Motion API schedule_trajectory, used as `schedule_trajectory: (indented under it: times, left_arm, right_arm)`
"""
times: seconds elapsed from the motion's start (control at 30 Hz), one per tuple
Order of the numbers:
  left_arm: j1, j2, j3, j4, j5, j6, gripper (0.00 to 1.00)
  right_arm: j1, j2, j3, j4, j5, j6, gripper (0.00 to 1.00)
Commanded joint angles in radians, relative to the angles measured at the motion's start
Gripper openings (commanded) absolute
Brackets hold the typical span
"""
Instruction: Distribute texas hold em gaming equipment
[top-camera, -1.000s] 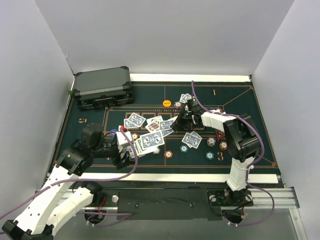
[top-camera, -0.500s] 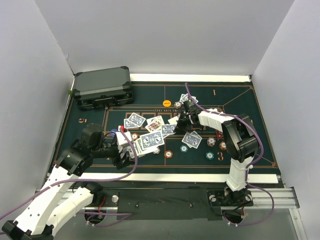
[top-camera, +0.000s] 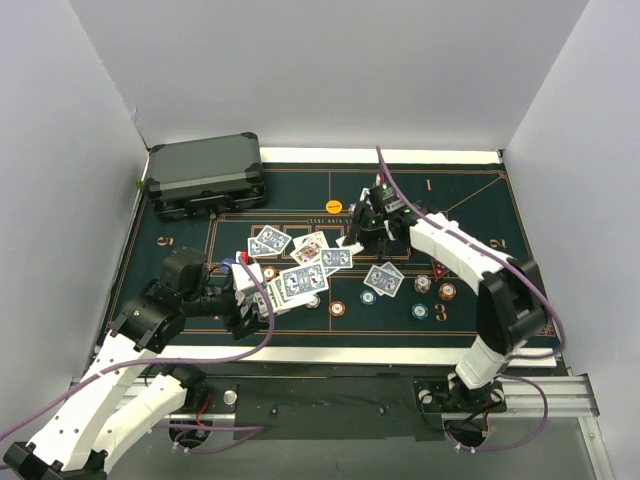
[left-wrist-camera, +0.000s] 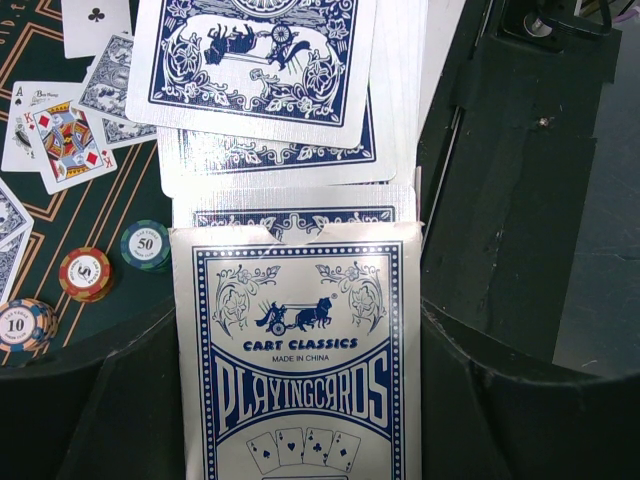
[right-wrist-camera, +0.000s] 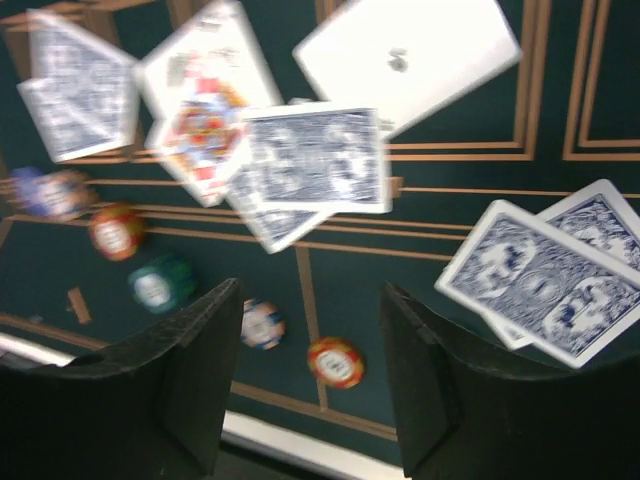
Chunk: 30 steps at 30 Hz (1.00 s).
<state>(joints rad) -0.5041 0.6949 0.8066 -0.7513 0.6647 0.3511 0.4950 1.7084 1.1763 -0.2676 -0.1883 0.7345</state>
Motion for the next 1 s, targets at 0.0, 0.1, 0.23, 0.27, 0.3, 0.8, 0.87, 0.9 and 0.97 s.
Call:
schedule_trajectory:
  times: [0.0, 0.1, 0.23, 0.27, 0.3, 0.8, 0.87, 0.9, 0.97]
  left_arm:
    - [-0.001, -0.009, 0.02, 0.032, 0.033, 0.006, 0.0]
    - [0.001, -0.009, 0.02, 0.027, 0.033, 0.012, 0.0]
    - [-0.001, -0.002, 0.019, 0.024, 0.032, 0.02, 0.0]
    - [-0.001, -0.001, 0.019, 0.023, 0.033, 0.022, 0.0]
    - [-0.001, 0.002, 0.02, 0.023, 0.033, 0.022, 0.0]
    - [-0.001, 0.009, 0.016, 0.035, 0.038, 0.015, 0.0]
    - [-0.001, 0.009, 0.017, 0.036, 0.036, 0.017, 0.0]
    - [-0.001, 0.009, 0.016, 0.036, 0.036, 0.015, 0.0]
    - [-0.001, 0.009, 0.016, 0.036, 0.035, 0.019, 0.0]
  right_arm:
    - [0.097, -0.171, 0.184, -0.157, 0.07, -0.018, 0.54]
    - [0.169, -0.204, 0.23, -0.206, 0.069, -0.009, 0.55]
    - [0.237, -0.216, 0.258, -0.24, 0.062, 0.005, 0.57]
    - [0.244, -0.211, 0.27, -0.246, 0.067, 0.006, 0.57]
    - [0.267, -0.21, 0.279, -0.261, 0.078, 0.006, 0.57]
    - [0.432, -0.144, 0.378, -0.347, 0.308, 0.121, 0.57]
    - [0.442, -0.141, 0.379, -0.346, 0.322, 0.141, 0.57]
    - [0.45, -0.139, 0.381, -0.348, 0.325, 0.15, 0.57]
    - [0.462, -0.139, 0.379, -0.348, 0.332, 0.163, 0.57]
